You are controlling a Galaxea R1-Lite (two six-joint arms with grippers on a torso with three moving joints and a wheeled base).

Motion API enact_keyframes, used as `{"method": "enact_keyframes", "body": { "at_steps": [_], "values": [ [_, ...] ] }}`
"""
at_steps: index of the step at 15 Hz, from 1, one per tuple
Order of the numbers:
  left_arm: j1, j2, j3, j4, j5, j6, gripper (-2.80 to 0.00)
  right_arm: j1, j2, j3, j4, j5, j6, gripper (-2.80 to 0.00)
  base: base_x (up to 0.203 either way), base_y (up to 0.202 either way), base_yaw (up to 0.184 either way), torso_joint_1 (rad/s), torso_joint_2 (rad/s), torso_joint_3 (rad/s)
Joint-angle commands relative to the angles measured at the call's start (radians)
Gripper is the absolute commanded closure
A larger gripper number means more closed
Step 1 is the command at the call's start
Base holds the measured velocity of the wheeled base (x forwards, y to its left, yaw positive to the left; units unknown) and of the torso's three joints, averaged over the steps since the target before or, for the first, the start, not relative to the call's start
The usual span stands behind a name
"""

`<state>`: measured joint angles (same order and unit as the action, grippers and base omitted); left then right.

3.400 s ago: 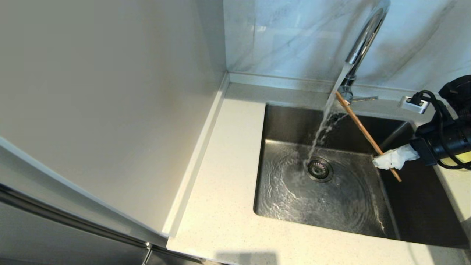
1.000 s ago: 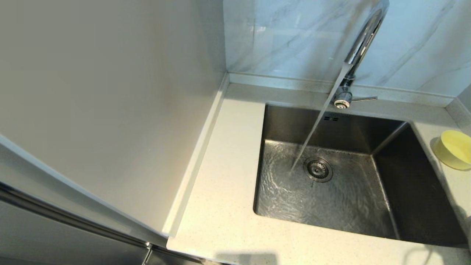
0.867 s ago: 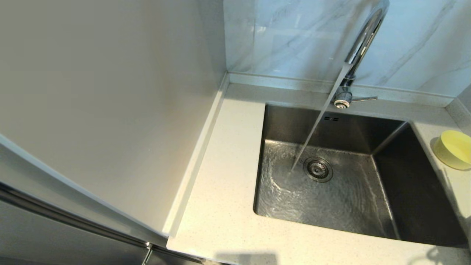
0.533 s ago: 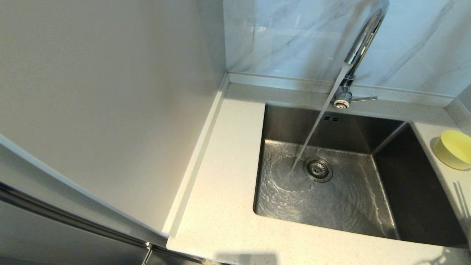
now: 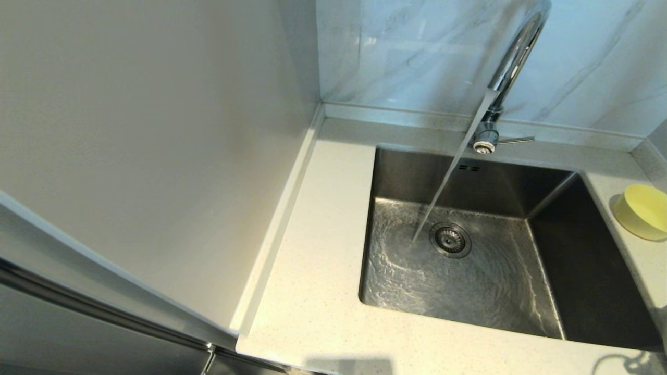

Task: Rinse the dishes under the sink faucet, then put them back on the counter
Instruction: Place the chopsticks on the table

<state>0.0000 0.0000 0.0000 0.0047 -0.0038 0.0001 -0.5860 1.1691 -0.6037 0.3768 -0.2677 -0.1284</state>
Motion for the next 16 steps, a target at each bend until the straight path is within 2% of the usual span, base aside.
{"method": "enact_keyframes", "body": {
  "at_steps": [1, 5, 7, 16],
  "values": [
    [0.000, 0.000, 0.000, 0.000, 0.001, 0.000, 0.00, -0.040, 0.034, 0.008, 0.000, -0.001, -0.023, 0.00, 0.000, 0.000, 0.000, 0.000, 0.00, 0.000],
    [0.000, 0.000, 0.000, 0.000, -0.001, 0.000, 0.00, -0.078, 0.052, 0.071, -0.020, -0.001, -0.081, 0.00, 0.000, 0.000, 0.000, 0.000, 0.00, 0.000],
    [0.000, 0.000, 0.000, 0.000, 0.001, 0.000, 0.00, -0.078, 0.064, 0.123, -0.078, -0.001, -0.095, 0.00, 0.000, 0.000, 0.000, 0.000, 0.00, 0.000],
    [0.000, 0.000, 0.000, 0.000, 0.001, 0.000, 0.00, -0.111, 0.151, 0.208, -0.256, -0.001, -0.099, 0.00, 0.000, 0.000, 0.000, 0.000, 0.00, 0.000]
  ]
}}
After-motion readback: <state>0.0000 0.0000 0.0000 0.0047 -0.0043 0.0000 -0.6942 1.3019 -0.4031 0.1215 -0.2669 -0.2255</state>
